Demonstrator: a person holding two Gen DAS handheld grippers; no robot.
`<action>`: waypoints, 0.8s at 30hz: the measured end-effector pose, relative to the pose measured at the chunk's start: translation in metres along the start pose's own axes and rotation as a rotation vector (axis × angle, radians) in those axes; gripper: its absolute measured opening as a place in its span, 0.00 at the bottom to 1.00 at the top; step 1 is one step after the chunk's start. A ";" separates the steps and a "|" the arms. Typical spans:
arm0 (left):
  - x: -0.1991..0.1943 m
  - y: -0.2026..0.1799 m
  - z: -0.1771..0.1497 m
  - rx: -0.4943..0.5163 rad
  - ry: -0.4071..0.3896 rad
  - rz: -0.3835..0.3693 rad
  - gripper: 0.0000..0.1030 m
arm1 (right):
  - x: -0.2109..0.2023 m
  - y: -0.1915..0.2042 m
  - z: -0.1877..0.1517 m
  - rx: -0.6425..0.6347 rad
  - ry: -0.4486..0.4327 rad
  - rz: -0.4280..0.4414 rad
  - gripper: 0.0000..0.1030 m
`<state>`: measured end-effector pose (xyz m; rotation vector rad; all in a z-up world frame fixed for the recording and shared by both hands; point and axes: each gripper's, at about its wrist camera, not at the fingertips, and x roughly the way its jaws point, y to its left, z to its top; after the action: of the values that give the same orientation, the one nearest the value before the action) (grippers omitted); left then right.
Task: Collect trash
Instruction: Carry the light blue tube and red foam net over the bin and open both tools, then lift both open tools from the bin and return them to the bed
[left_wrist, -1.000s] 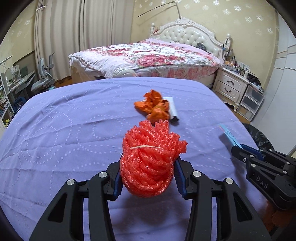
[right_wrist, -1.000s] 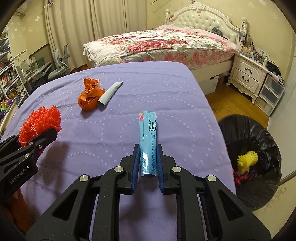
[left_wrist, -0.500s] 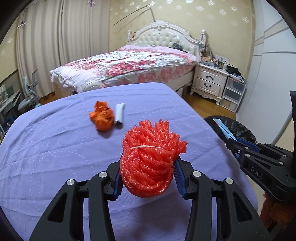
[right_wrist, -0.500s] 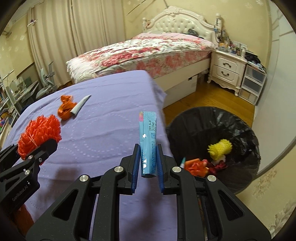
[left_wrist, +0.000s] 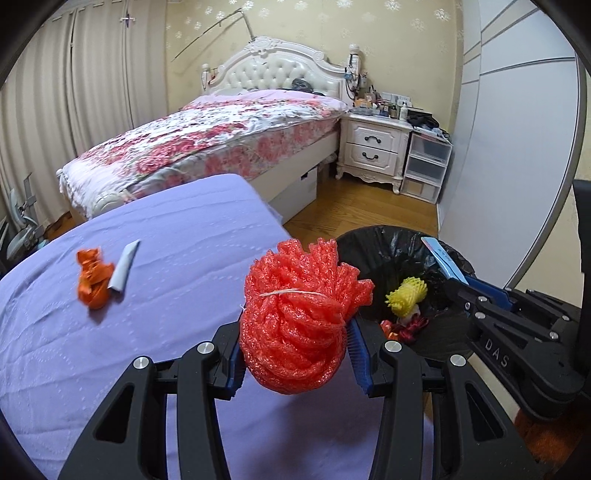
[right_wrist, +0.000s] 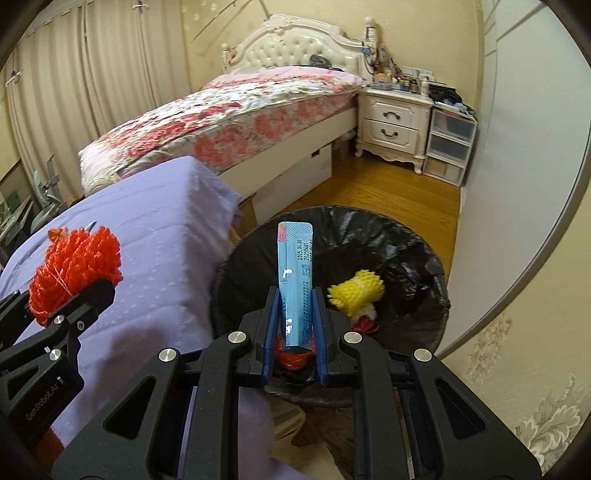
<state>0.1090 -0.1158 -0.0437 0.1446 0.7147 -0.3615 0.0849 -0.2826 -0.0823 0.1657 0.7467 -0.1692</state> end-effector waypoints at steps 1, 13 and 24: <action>0.005 -0.003 0.003 0.001 0.006 -0.002 0.45 | 0.004 -0.005 0.000 0.009 0.004 -0.011 0.17; 0.043 -0.038 0.024 0.057 0.032 -0.012 0.45 | 0.036 -0.032 0.006 0.071 0.040 -0.048 0.18; 0.047 -0.036 0.020 0.038 0.054 0.036 0.74 | 0.039 -0.043 0.007 0.088 0.021 -0.108 0.50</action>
<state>0.1408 -0.1670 -0.0595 0.2039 0.7582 -0.3380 0.1087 -0.3297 -0.1077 0.2113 0.7699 -0.3036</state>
